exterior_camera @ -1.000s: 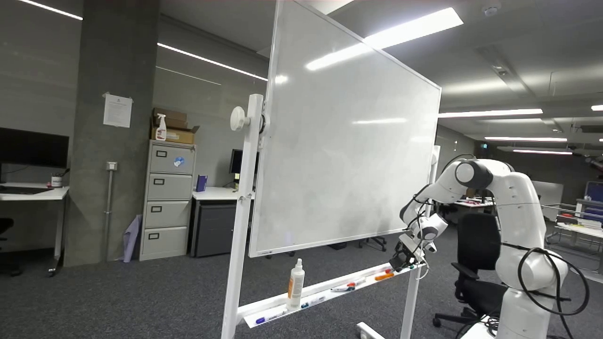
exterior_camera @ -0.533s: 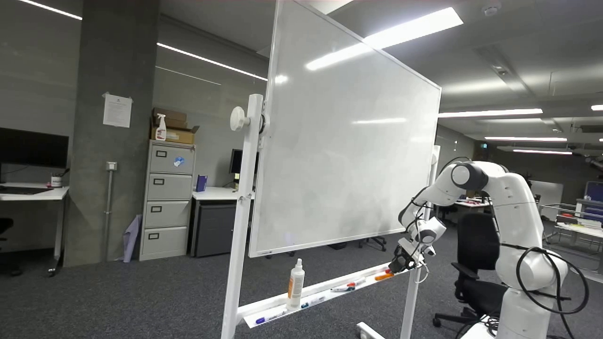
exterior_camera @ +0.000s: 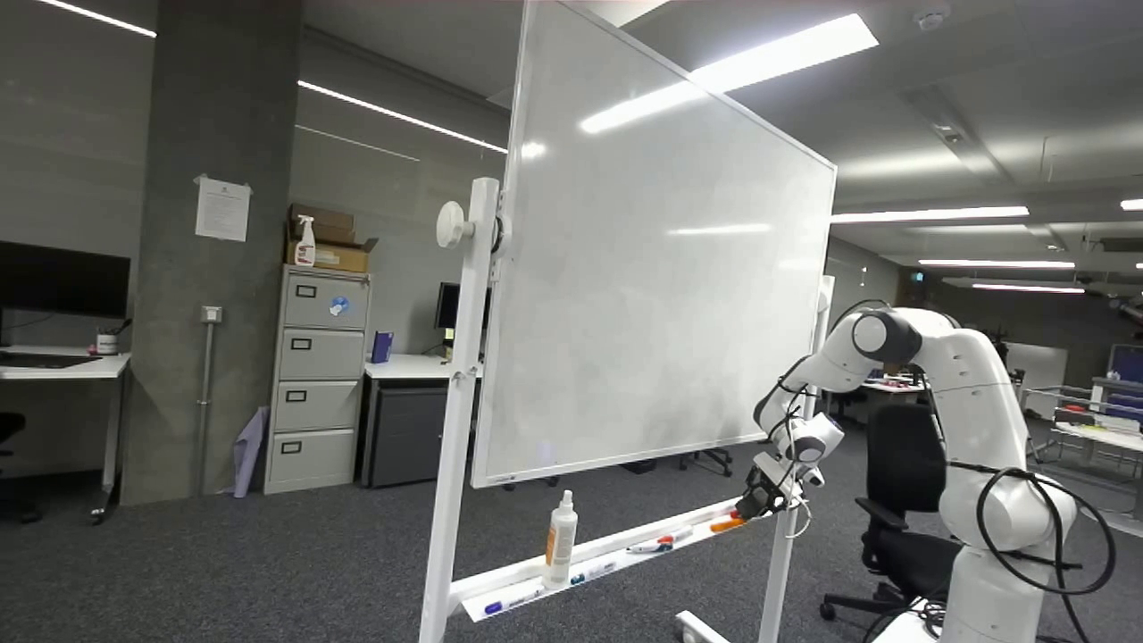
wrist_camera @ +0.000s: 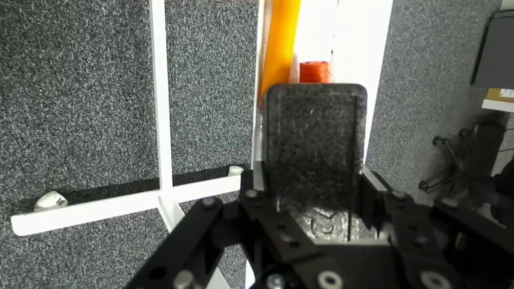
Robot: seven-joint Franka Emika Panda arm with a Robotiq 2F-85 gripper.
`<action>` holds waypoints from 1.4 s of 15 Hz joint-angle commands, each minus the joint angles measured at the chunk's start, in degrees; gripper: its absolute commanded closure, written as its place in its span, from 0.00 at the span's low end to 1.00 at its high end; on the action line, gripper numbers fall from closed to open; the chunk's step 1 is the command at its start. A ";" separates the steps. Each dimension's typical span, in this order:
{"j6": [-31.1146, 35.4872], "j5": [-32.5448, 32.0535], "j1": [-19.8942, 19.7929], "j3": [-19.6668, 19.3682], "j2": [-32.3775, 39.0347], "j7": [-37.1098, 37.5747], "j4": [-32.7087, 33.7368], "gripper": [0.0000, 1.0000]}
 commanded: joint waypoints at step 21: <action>-0.50 -0.77 0.07 0.12 0.96 1.14 2.01 0.00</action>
